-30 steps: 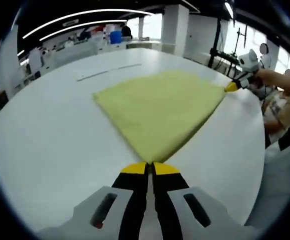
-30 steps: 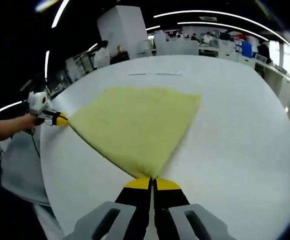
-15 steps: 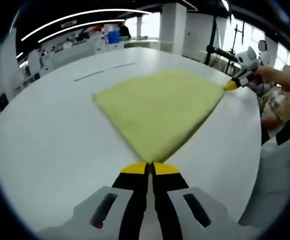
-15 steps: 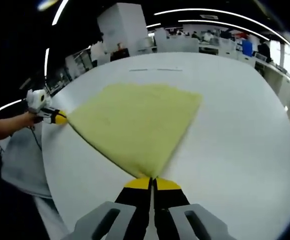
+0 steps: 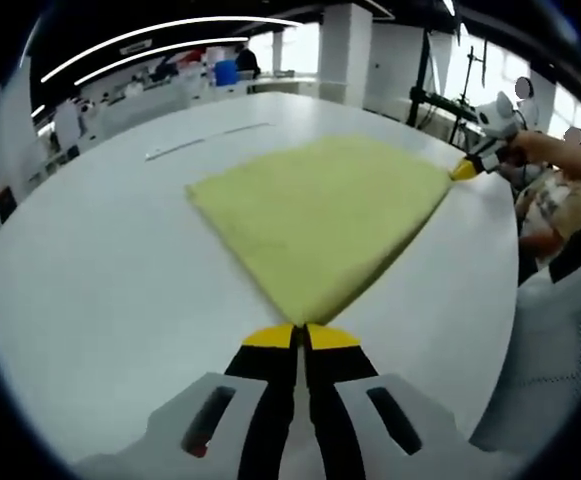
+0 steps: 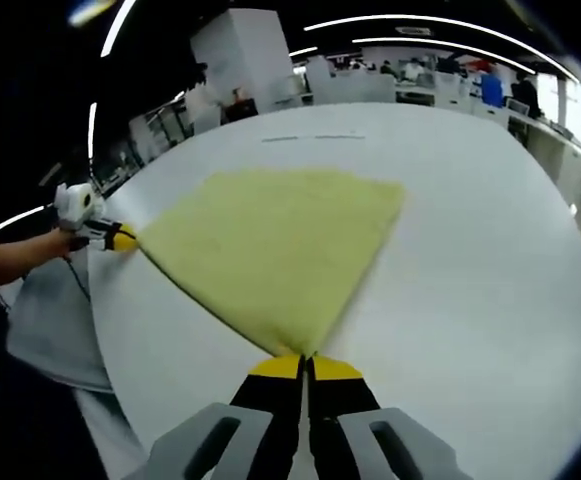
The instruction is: Fold the garment on the visible template until the final outline fits inside the template.
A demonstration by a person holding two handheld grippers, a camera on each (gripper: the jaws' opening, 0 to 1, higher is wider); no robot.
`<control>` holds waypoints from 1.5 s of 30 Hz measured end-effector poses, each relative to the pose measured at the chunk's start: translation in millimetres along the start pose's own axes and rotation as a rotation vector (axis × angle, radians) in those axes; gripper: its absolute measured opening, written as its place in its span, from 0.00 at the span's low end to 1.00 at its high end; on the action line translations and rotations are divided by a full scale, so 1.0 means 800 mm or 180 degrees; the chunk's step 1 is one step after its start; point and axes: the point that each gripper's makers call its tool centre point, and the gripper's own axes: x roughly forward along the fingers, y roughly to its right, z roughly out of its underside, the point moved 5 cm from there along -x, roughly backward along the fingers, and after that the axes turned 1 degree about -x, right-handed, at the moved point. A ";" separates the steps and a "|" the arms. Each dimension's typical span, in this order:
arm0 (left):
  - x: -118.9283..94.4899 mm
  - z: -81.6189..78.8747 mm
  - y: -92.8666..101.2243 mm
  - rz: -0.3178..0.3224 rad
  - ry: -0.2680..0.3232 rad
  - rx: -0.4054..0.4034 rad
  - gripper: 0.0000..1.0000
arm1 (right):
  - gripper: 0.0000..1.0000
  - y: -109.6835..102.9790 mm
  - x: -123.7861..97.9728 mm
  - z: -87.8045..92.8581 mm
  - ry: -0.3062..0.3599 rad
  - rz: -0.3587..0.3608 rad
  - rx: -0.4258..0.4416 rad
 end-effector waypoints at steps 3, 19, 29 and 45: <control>-0.001 0.001 0.001 -0.0002 0.0001 -0.0002 0.00 | 0.00 -0.001 0.000 0.001 0.0003 -0.0003 0.0011; -0.014 -0.006 -0.008 -0.0029 0.0369 -0.0811 0.14 | 0.20 -0.005 -0.002 -0.006 0.0129 0.0087 0.0195; -0.017 -0.018 0.006 -0.0014 0.0394 -0.0536 0.48 | 0.55 -0.023 -0.008 -0.028 0.0320 0.0032 -0.0152; -0.045 -0.051 0.026 -0.0051 0.0676 -0.0515 0.87 | 0.86 -0.058 -0.032 -0.053 0.0542 -0.0061 -0.0348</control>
